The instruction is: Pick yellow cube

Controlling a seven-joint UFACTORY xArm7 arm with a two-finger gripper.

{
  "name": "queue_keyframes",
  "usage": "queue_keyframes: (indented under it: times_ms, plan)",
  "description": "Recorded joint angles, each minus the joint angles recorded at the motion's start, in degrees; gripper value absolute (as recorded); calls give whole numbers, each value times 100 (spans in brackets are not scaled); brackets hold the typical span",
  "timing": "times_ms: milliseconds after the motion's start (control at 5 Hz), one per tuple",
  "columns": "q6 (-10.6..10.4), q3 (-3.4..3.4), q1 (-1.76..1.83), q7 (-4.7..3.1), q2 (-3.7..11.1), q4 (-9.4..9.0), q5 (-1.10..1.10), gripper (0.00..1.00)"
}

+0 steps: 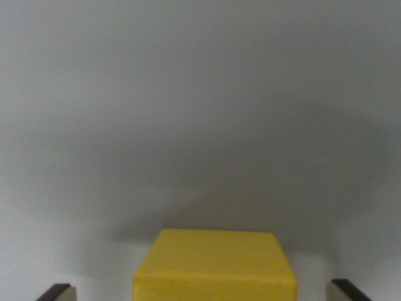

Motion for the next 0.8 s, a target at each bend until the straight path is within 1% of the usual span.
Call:
queue_keyframes:
  times_ms: [600, 800]
  plan:
    - [0, 0, 0, 0, 0, 0, 0, 0]
    - [0, 0, 0, 0, 0, 0, 0, 100]
